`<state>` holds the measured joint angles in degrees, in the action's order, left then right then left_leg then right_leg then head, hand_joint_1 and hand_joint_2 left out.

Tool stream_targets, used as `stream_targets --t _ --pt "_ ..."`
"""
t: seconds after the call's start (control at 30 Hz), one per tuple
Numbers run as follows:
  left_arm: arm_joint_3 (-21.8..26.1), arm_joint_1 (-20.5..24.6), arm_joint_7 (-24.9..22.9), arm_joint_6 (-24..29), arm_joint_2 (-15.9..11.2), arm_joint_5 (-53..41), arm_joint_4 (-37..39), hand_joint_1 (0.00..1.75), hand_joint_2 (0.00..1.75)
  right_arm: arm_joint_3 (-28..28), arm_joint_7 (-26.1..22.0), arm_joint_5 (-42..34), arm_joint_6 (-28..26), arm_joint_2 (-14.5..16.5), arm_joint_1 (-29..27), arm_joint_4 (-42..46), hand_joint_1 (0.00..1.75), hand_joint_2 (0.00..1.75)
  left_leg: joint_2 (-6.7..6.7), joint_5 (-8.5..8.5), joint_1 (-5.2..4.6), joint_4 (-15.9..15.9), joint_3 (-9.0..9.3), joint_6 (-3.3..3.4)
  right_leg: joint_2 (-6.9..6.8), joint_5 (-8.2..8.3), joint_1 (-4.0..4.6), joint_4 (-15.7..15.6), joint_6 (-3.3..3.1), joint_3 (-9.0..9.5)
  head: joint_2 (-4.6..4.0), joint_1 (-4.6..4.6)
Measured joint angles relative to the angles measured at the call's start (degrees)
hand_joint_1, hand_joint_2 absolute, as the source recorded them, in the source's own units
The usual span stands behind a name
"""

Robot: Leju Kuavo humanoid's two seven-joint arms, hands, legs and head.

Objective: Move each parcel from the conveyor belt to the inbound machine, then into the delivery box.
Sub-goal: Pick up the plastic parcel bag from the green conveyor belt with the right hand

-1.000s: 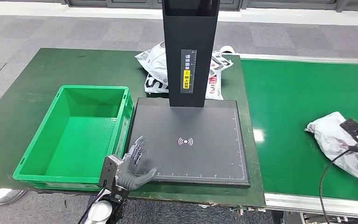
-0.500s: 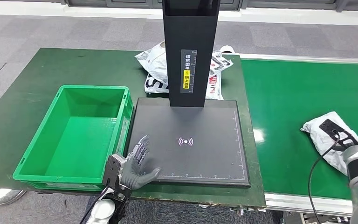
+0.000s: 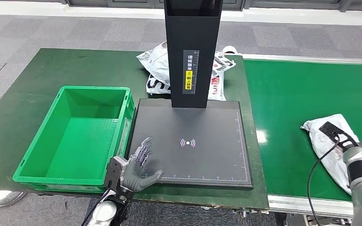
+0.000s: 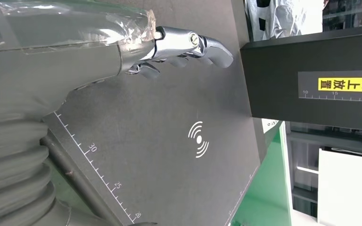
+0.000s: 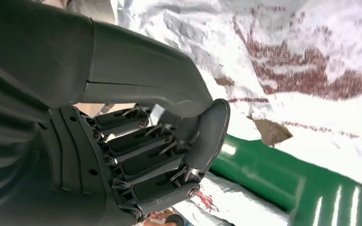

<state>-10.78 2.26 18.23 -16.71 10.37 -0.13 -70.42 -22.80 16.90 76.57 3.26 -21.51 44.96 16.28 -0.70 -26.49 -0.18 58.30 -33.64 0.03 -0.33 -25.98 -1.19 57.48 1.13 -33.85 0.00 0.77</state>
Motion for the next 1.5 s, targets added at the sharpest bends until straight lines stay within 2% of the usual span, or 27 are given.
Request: stream_targets --t 0.6,0.63,0.73,0.77,1.0,1.17,1.5 --pt "0.0 0.0 0.0 -0.2 0.0 -0.2 0.3 0.0 1.75 0.0 0.4 -1.2 -0.8 -0.4 0.1 0.0 1.75 1.75 0.01 0.0 0.0 0.0 0.01 0.0 0.01 0.0 0.0 0.0 0.0 0.0 0.0 0.0" --pt "0.0 0.0 0.0 -0.2 0.0 -0.2 0.3 0.0 1.75 0.0 0.4 -1.3 -0.8 -0.4 0.1 0.0 1.68 1.75 0.01 0.0 0.0 0.0 0.01 0.0 0.01 0.0 0.0 0.0 0.0 0.0 0.0 0.0" --pt "0.0 0.0 0.0 -0.2 0.0 -0.2 0.3 0.0 1.75 0.0 0.4 -1.4 -0.9 -0.4 0.1 0.0 0.42 1.75 0.01 0.0 0.0 0.0 0.01 0.0 0.01 0.0 0.0 0.0 0.0 0.0 0.0 0.0" --pt "0.0 0.0 0.0 -0.2 0.0 -0.2 0.3 0.0 1.75 0.0 0.3 -1.4 -0.9 -0.4 0.1 0.0 0.07 1.75 0.01 0.0 0.0 0.0 0.01 0.0 0.01 0.0 0.0 0.0 0.0 0.0 0.0 0.0" --pt "0.0 0.0 0.0 -0.2 0.0 -0.2 0.3 0.0 1.75 0.0 0.6 -1.0 -1.4 -0.4 0.1 0.0 0.0 1.75 0.01 0.0 0.0 0.0 0.0 0.0 0.01 0.0 0.0 0.0 0.0 0.0 0.0 0.0" --pt "0.0 -0.2 0.0 0.1 0.0 -0.1 0.2 0.0 1.75 1.2 4.4 4.1 -5.8 -0.3 0.1 0.0 0.0 1.75 -0.01 0.0 0.0 0.0 -0.01 0.0 -0.01 0.0 0.0 0.0 0.0 0.01 0.0 -0.01" --pt "0.0 -0.2 0.1 0.1 0.0 -0.1 0.2 0.0 1.75 2.7 5.1 5.6 -6.1 0.1 -0.2 0.0 0.0 1.75 0.0 0.0 0.0 0.0 0.0 0.0 -0.01 0.0 0.0 0.0 0.0 0.0 0.0 0.0"
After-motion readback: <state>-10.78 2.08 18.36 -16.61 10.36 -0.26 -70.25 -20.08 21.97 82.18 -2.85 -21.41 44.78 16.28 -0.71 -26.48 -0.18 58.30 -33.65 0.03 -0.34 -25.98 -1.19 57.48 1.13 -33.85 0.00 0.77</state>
